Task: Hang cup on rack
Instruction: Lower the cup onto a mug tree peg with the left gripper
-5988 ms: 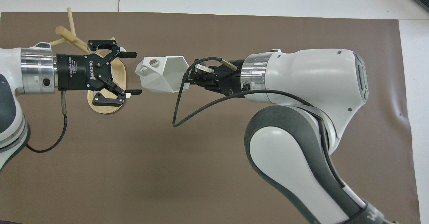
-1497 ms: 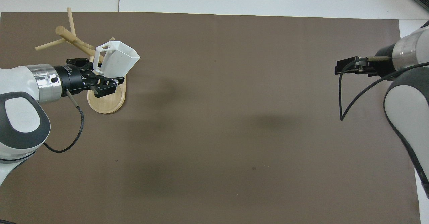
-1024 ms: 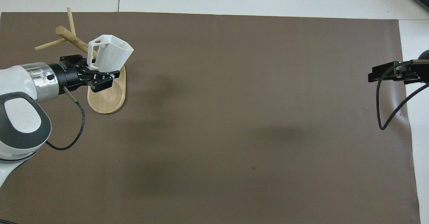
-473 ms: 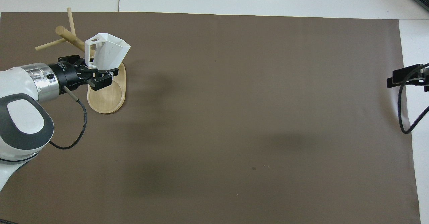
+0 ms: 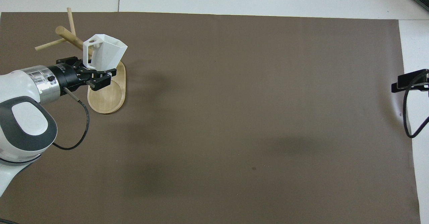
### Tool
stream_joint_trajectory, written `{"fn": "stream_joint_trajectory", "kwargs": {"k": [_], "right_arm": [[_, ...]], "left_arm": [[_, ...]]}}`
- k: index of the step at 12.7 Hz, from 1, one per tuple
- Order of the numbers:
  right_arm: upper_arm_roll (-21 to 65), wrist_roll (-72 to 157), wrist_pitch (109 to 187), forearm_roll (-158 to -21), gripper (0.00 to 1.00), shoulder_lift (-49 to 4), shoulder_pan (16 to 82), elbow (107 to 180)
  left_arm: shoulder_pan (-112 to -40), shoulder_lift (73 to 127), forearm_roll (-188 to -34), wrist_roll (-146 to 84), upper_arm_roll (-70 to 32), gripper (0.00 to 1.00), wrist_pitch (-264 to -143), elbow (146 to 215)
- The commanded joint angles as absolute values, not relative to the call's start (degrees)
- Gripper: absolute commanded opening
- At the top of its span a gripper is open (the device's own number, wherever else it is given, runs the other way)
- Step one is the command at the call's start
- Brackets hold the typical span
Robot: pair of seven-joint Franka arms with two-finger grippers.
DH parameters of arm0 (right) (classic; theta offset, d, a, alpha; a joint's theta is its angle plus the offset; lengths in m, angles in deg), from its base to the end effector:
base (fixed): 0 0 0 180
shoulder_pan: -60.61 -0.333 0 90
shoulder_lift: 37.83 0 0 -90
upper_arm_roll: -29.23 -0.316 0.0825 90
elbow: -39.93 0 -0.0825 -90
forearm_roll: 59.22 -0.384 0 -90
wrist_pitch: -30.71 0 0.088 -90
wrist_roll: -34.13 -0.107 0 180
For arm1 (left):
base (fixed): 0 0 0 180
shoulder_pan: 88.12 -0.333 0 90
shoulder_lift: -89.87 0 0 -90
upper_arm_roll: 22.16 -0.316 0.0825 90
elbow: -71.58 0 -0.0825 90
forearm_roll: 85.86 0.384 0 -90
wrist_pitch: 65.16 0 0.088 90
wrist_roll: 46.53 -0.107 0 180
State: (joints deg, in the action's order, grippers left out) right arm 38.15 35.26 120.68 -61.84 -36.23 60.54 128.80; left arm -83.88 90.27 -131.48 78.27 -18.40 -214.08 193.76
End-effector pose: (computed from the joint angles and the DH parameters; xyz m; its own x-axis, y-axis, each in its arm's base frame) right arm 0.5572 -0.0805 0.6184 0.9909 -0.1343 -0.0076 -0.1345 -0.9900 -0.0415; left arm 0.5722 -0.0658 0.4492 -0.7098 0.3267 -0.6241 0.5240 0.8370 -0.1579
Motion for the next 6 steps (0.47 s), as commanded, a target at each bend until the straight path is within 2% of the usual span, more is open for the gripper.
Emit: {"fn": "stream_joint_trajectory", "kwargs": {"k": [1,6], "right_arm": [[38.02,36.07,120.53,-60.89,1.0,-37.91,60.61,130.72],[39.07,35.63,121.23,-60.89,1.0,-37.91,60.78,130.72]], "left_arm": [[-83.37,90.22,-130.51,80.47,-18.56,0.0,-217.12,194.89],[-83.46,90.31,-130.51,81.96,-18.47,0.0,-220.29,196.39]]}}
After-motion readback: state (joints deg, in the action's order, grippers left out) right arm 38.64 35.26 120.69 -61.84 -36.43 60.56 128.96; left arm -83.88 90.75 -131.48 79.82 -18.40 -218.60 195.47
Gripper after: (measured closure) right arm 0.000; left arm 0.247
